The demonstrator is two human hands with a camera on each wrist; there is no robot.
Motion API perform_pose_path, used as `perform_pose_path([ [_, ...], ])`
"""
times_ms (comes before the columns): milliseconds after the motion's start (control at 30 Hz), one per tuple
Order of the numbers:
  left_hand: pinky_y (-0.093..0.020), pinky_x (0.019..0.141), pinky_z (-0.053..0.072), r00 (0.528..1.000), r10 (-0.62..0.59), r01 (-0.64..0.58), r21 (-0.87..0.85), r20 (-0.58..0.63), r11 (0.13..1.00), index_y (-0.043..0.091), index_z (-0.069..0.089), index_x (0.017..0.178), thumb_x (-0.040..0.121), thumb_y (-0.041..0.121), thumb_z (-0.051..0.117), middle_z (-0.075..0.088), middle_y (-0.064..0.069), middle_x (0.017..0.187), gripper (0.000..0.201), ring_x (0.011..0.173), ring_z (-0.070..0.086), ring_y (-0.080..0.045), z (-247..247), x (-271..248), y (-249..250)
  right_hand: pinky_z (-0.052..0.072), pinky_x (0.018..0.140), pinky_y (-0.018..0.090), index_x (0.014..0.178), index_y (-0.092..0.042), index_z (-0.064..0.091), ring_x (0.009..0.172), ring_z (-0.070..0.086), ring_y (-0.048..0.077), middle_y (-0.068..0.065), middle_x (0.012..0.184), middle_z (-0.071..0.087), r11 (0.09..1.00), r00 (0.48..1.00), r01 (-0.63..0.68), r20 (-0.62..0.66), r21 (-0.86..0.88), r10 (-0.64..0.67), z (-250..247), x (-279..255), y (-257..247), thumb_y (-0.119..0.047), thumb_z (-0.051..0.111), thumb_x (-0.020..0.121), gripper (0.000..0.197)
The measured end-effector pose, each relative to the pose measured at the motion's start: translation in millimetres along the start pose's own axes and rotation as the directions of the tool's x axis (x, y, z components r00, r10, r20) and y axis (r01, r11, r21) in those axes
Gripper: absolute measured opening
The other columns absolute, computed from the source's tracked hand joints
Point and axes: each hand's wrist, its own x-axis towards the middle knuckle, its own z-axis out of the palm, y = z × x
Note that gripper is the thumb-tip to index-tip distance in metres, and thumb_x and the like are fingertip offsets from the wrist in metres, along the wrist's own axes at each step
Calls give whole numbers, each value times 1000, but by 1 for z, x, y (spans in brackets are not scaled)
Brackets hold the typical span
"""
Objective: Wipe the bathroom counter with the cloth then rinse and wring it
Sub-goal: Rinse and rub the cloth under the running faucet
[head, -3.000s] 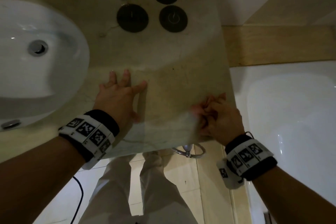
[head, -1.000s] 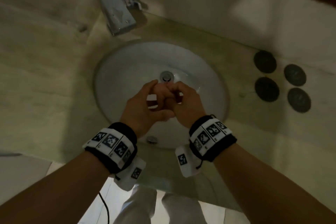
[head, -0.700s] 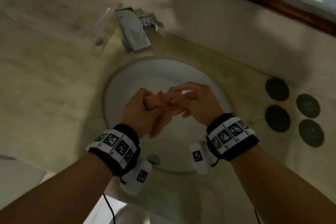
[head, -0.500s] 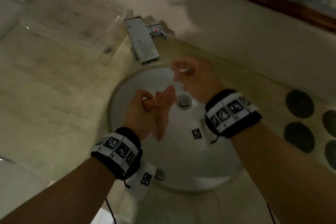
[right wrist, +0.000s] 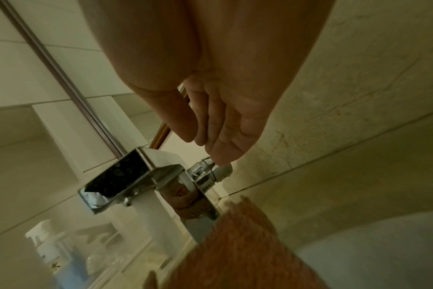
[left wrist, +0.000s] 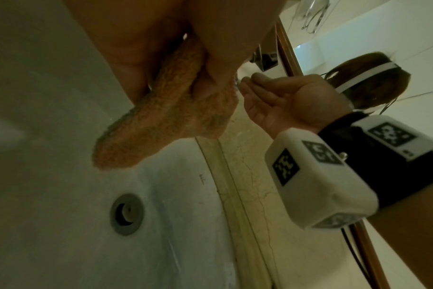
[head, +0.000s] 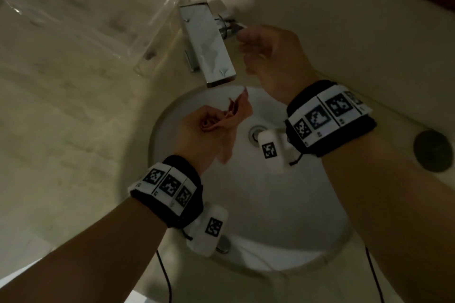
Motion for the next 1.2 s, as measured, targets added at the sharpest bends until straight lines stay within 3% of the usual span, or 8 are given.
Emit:
perform_pose_path([
  [167, -38, 50, 46, 998, 51, -50, -31, 20, 998, 9, 61, 76, 80, 6, 69, 59, -17, 66, 9, 54, 54, -27, -3, 10, 9, 52, 89, 34, 119, -15, 59, 102, 60, 11, -1, 113, 63, 991, 995, -73, -75, -114, 64, 9, -12, 9, -20, 61, 86, 33],
  [300, -33, 54, 46, 999, 39, -40, -18, -30, 999, 16, 67, 76, 68, 10, 74, 62, -8, 69, 12, 59, 56, -25, -4, 18, 12, 50, 66, 31, 59, -29, 58, 64, 60, 21, 3, 65, 59, 911, 932, -363, -77, -194, 355, 28, -41, 28, -66, 53, 80, 43],
  [433, -27, 50, 47, 998, 10, -8, 35, -64, 999, 8, 69, 92, 81, 2, 67, 70, -11, 74, 12, 55, 60, -16, -3, 25, 6, 54, 86, 39, 100, -16, 59, 91, 65, 23, 8, 101, 67, 838, 847, -531, -73, -122, 526, 48, -56, 46, -92, 43, 58, 88],
  [567, -31, 40, 49, 986, -57, 52, -40, -154, 998, 9, 64, 97, 83, 6, 68, 71, -14, 74, 15, 49, 60, -25, -2, 32, 4, 50, 88, 33, 108, -14, 60, 95, 61, 16, 2, 103, 64, 833, 832, -552, -106, -51, 545, 53, -54, 43, -84, 50, 64, 83],
  [700, -43, 71, 61, 990, -53, 65, 85, -132, 994, 21, 64, 86, 86, 29, 68, 73, -4, 80, 9, 76, 70, -23, -1, 35, 1, 61, 74, 43, 92, -16, 69, 78, 71, 15, 2, 85, 74, 849, 839, -526, 199, 57, 507, 61, -61, 37, -80, 50, 67, 71],
  [866, -48, 76, 61, 984, -173, 160, -212, -48, 964, 7, 63, 108, 90, 26, 61, 73, -14, 97, 26, 90, 72, -34, -4, 39, 3, 51, 63, 15, 110, -19, 57, 76, 66, -5, -11, 91, 67, 918, 910, -353, 294, 179, 293, 60, -56, 46, -40, 74, 78, 42],
  [966, -34, 70, 62, 969, -246, 224, -409, -1, 885, 5, 60, 115, 95, 19, 53, 73, -8, 94, 26, 88, 73, -27, -10, 40, 10, 56, 81, 34, 119, -24, 55, 95, 66, 7, -8, 106, 68, 968, 936, -247, 272, 49, 226, 57, -53, 58, -20, 76, 76, 48],
  [1200, -27, 86, 55, 978, 32, -31, -8, 204, 999, 12, 62, 125, 93, 20, 63, 70, -5, 115, 34, 103, 68, -14, -19, 47, -2, 53, 89, 37, 103, -19, 65, 93, 63, 17, 6, 99, 67, 948, 952, -251, 227, 196, 205, 47, -38, 56, 0, 58, 90, 24],
])
